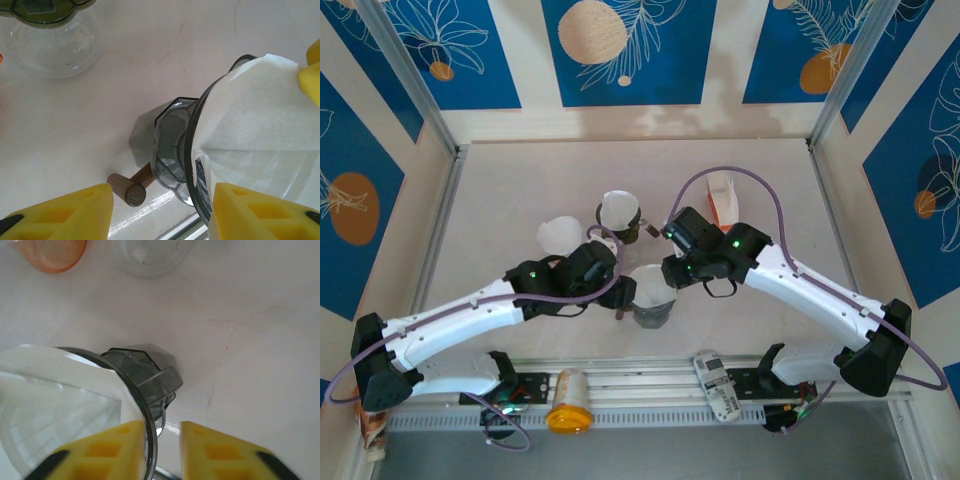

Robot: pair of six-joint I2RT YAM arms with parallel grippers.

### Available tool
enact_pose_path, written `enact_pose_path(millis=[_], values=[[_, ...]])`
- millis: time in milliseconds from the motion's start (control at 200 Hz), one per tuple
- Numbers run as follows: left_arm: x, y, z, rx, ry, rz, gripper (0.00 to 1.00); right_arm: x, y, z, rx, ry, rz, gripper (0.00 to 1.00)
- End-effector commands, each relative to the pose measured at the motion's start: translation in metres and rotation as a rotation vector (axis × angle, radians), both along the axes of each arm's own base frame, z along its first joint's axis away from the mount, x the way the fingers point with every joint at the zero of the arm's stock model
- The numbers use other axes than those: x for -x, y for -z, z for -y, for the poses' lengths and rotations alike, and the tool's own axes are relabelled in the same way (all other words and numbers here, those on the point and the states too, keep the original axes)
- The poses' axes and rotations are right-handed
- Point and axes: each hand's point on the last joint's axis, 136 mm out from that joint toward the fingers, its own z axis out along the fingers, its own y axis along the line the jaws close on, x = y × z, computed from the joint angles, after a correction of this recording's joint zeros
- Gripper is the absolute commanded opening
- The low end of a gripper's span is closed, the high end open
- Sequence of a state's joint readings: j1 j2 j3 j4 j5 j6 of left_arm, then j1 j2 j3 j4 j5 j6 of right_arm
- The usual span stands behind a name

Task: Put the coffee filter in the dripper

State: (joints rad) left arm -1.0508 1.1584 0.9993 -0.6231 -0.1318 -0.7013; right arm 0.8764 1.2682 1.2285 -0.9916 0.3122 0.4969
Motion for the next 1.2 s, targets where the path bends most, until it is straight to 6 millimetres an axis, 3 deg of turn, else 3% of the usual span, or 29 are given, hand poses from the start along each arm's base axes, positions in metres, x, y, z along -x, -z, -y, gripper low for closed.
enact_pose_path(millis=[0, 95, 230, 615, 1195], values=[[0.005, 0.002, -0.006, -0.013, -0.001, 0.0, 0.57, 0.003, -0.001, 0.001, 0.012, -0.002, 0.013, 0.5], [0.005, 0.002, -0.005, -0.009, 0.0, -0.001, 0.6, 0.005, -0.01, -0.009, -0.031, -0.04, 0.035, 0.62], [0.005, 0.002, -0.005, -0.002, -0.001, 0.0, 0.61, 0.01, 0.0, -0.017, -0.023, -0.072, -0.009, 0.66], [0.004, 0.005, -0.003, -0.003, 0.0, -0.002, 0.62, 0.015, 0.042, -0.018, 0.093, -0.094, -0.082, 0.68], [0.005, 0.011, 0.001, 0.002, 0.011, -0.016, 0.62, 0.013, 0.079, -0.012, 0.193, -0.08, -0.108, 0.68]])
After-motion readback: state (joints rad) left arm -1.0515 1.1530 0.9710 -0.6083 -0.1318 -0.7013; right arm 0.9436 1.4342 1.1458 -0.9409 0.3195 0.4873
